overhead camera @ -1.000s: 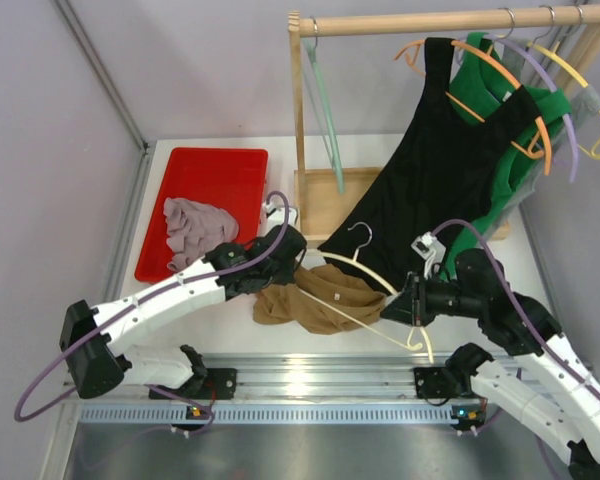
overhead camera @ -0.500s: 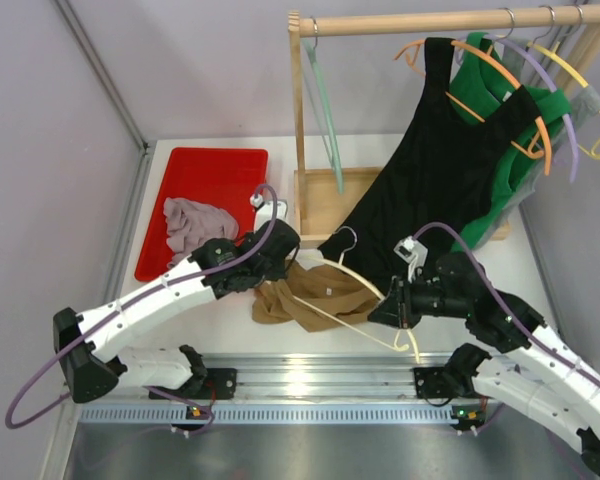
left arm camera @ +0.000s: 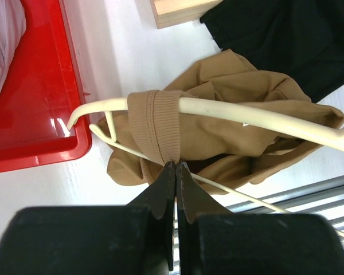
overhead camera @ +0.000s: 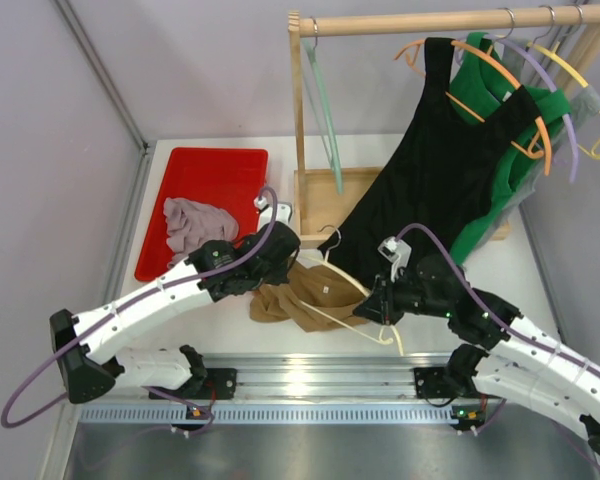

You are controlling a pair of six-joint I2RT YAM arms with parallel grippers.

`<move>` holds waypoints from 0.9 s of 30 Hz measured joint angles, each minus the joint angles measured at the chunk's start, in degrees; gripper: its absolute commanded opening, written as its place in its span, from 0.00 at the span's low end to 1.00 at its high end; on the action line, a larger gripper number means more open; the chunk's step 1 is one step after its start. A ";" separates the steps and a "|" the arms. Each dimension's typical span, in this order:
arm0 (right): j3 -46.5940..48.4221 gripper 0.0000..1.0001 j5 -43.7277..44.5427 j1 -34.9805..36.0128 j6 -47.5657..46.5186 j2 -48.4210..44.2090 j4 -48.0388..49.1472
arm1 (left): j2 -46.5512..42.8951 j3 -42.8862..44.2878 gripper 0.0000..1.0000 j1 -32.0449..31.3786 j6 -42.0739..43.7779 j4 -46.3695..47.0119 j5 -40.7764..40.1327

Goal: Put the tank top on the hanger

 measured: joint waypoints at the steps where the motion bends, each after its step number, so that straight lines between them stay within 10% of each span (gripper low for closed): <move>1: -0.66 0.00 0.11 0.24 -0.13 -0.02 0.90 | -0.07 0.00 0.00 0.00 0.11 0.00 0.15; 5: -2.75 0.00 0.20 0.85 -0.33 -0.46 3.78 | -0.46 0.09 0.03 -0.07 0.17 -0.02 0.28; 12: -5.90 0.00 0.44 1.68 -0.33 -0.20 8.59 | -0.79 0.20 0.39 -0.26 0.28 -0.20 0.04; 27: -9.18 0.00 2.64 3.45 -1.42 1.95 15.23 | -9.77 -8.57 0.53 -0.83 5.53 19.98 8.22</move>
